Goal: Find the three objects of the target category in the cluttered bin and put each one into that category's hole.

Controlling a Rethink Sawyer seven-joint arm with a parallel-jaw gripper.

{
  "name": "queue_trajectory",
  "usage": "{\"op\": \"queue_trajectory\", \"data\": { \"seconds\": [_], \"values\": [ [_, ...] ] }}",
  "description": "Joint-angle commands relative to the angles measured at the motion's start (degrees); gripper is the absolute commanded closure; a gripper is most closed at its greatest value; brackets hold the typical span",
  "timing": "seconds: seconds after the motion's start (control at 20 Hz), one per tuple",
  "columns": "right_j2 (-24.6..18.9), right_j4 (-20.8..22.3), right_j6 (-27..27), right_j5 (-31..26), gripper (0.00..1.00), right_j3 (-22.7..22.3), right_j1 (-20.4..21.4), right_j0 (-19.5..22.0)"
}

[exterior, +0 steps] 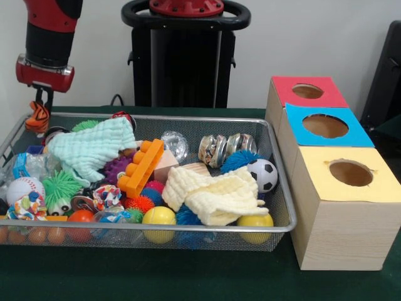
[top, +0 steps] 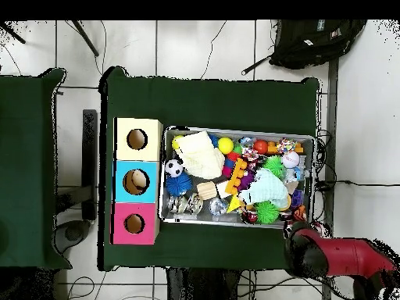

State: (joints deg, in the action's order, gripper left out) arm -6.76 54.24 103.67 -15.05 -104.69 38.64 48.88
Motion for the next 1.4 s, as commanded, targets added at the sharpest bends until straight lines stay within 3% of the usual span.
{"op": "queue_trajectory", "data": {
  "seconds": [0.05, 0.85, 1.4],
  "values": [
    [-4.4, -4.39, 2.43, -0.72, 1.0, -5.88, 5.21, -2.02],
    [-3.22, -14.18, 6.92, -1.16, 1.0, -13.28, 13.75, -10.41],
    [-0.16, -21.62, 11.45, 0.81, 1.0, -16.88, 13.84, -17.9]
  ]
}}
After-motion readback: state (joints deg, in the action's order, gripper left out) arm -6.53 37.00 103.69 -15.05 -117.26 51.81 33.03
